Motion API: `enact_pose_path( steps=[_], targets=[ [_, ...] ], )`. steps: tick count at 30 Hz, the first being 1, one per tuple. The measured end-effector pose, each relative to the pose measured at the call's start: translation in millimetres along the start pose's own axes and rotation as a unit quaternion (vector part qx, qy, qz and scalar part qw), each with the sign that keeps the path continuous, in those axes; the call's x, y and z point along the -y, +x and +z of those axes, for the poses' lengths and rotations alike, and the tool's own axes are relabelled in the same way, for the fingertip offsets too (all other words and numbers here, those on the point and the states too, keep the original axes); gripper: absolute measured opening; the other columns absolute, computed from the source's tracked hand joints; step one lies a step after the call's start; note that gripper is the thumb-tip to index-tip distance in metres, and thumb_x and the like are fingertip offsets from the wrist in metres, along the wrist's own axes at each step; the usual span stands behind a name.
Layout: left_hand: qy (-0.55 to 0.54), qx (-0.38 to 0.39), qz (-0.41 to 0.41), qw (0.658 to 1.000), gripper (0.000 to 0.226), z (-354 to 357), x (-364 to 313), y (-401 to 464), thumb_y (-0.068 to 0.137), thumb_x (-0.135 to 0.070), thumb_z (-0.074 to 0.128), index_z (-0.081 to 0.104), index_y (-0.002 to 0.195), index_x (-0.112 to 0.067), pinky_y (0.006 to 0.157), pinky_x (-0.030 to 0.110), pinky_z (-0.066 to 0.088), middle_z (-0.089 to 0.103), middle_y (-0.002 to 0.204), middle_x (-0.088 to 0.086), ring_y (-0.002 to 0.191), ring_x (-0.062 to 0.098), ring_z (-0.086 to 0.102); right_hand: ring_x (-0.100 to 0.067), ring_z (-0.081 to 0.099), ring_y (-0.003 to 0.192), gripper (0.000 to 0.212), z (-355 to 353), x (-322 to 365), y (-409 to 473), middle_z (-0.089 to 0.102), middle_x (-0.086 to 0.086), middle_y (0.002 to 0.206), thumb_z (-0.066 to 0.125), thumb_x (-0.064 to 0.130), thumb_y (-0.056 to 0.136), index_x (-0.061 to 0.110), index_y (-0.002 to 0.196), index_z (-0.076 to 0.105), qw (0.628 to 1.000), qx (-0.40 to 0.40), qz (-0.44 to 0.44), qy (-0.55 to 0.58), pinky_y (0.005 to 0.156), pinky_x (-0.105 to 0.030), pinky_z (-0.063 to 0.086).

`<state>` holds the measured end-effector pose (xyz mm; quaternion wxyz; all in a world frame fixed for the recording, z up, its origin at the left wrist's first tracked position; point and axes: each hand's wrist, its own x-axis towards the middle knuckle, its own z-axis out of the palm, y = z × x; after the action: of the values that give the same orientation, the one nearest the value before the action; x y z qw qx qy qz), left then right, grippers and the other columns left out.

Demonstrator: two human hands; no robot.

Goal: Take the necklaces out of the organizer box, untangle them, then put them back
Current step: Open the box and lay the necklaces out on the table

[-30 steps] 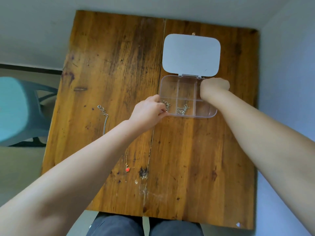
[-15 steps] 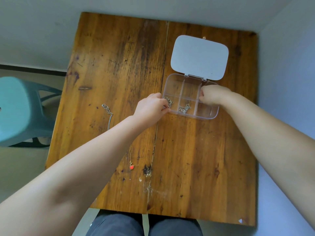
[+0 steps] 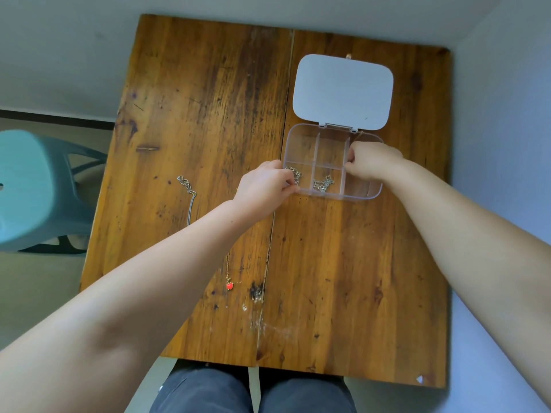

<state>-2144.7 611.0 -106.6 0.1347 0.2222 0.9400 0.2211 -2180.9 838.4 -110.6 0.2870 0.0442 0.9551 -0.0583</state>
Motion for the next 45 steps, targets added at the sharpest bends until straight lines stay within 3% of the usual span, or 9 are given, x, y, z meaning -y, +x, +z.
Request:
enact_pose_path(
  steps=[10, 17, 20, 23, 27, 30, 34, 41, 45],
  targets=[
    [0.037, 0.003, -0.013, 0.999, 0.020, 1.3, -2.3, -2.1, 0.089, -0.031, 0.059, 0.067, 0.095, -0.013, 0.060, 0.031, 0.039, 0.046, 0.084, 0.000, 0.086, 0.023, 0.049, -0.016, 0.058, 0.086, 0.018, -13.6, -6.6, -36.1, 0.062, 0.000, 0.100, 0.049, 0.019, 0.095, 0.016, 0.109, 0.060, 0.964, -0.103, -0.077, 0.232, 0.067, -0.025, 0.046],
    [-0.232, 0.011, 0.069, 0.970, 0.044, -44.9, -66.2, 17.4, 0.089, -0.026, 0.060, 0.048, 0.128, -0.012, 0.103, 0.025, 0.034, 0.049, 0.135, 0.004, 0.123, 0.009, 0.043, -0.008, 0.061, 0.065, 0.014, -68.3, 10.1, -106.3, 0.067, 0.006, 0.074, 0.059, 0.031, 0.090, 0.023, 0.089, 0.071, 0.798, -0.019, -0.194, 0.570, 0.055, -0.015, 0.048],
    [-0.362, 0.102, 0.066, 0.924, 0.022, -69.9, -90.0, 19.8, 0.095, -0.028, 0.051, 0.068, 0.084, -0.019, 0.073, 0.017, 0.047, 0.066, 0.087, -0.016, 0.079, -0.007, 0.058, -0.008, 0.058, 0.062, 0.012, -71.8, 10.3, -131.8, 0.065, 0.005, 0.071, 0.061, 0.032, 0.087, 0.023, 0.087, 0.070, 0.684, -0.025, -0.192, 0.704, 0.051, -0.017, 0.047],
    [-0.407, 0.203, 0.039, 0.890, 0.042, -81.3, -67.4, 13.8, 0.097, -0.036, 0.043, 0.055, 0.059, -0.024, 0.085, 0.032, 0.053, 0.067, 0.068, -0.002, 0.072, 0.020, 0.061, -0.009, 0.061, 0.067, 0.009, -47.2, 1.5, -157.6, 0.064, 0.004, 0.075, 0.064, 0.031, 0.086, 0.022, 0.086, 0.067, 0.581, 0.009, -0.175, 0.795, 0.053, -0.018, 0.048],
    [-0.477, 0.365, -0.019, 0.799, 0.041, -73.5, -13.6, 6.2, 0.098, -0.035, 0.041, 0.046, 0.063, -0.016, 0.078, 0.031, 0.050, 0.037, 0.057, -0.003, 0.053, 0.016, 0.038, -0.010, 0.061, 0.065, 0.010, 27.1, 23.0, -190.6, 0.064, 0.000, 0.075, 0.059, 0.023, 0.087, 0.018, 0.081, 0.065, 0.544, 0.068, -0.089, 0.831, 0.051, -0.017, 0.047],
    [-0.402, 0.427, -0.077, 0.807, 0.041, -54.2, 13.0, 1.9, 0.096, -0.039, 0.045, 0.049, 0.059, -0.021, 0.074, 0.033, 0.047, 0.038, 0.052, -0.008, 0.048, 0.011, 0.038, -0.009, 0.054, 0.058, 0.015, 86.9, 60.3, -207.8, 0.059, 0.001, 0.068, 0.057, 0.021, 0.091, 0.019, 0.079, 0.066, 0.606, 0.052, 0.046, 0.792, 0.048, -0.018, 0.044],
    [-0.098, 0.362, -0.057, 0.925, 0.041, -22.1, 24.6, -4.2, 0.095, -0.038, 0.045, 0.054, 0.062, -0.015, 0.066, 0.030, 0.044, 0.049, 0.058, -0.002, 0.058, 0.018, 0.049, -0.004, 0.058, 0.056, 0.003, 154.1, 110.5, -216.6, 0.066, 0.001, 0.075, 0.058, 0.023, 0.092, 0.020, 0.091, 0.058, 0.729, -0.029, 0.220, 0.647, 0.051, -0.016, 0.044],
    [0.078, 0.212, 0.116, 0.967, 0.022, 2.5, 28.9, -15.5, 0.094, -0.028, 0.049, 0.054, 0.079, -0.013, 0.070, 0.036, 0.038, 0.049, 0.085, 0.002, 0.089, 0.024, 0.047, -0.004, 0.057, 0.057, 0.016, 185.4, 149.0, -208.9, 0.058, 0.012, 0.069, 0.054, 0.037, 0.092, 0.022, 0.095, 0.052, 0.917, -0.096, 0.164, 0.351, 0.048, -0.020, 0.047],
    [0.047, 0.162, 0.147, 0.975, 0.013, -1.1, 41.7, -15.1, 0.091, -0.021, 0.052, 0.058, 0.100, -0.013, 0.077, 0.038, 0.042, 0.055, 0.101, 0.006, 0.100, 0.026, 0.046, -0.007, 0.054, 0.049, 0.027, 167.7, 132.6, -200.1, 0.060, 0.008, 0.063, 0.048, 0.043, 0.094, 0.020, 0.107, 0.050, 0.954, -0.067, 0.131, 0.262, 0.042, -0.021, 0.041]
  ],
)
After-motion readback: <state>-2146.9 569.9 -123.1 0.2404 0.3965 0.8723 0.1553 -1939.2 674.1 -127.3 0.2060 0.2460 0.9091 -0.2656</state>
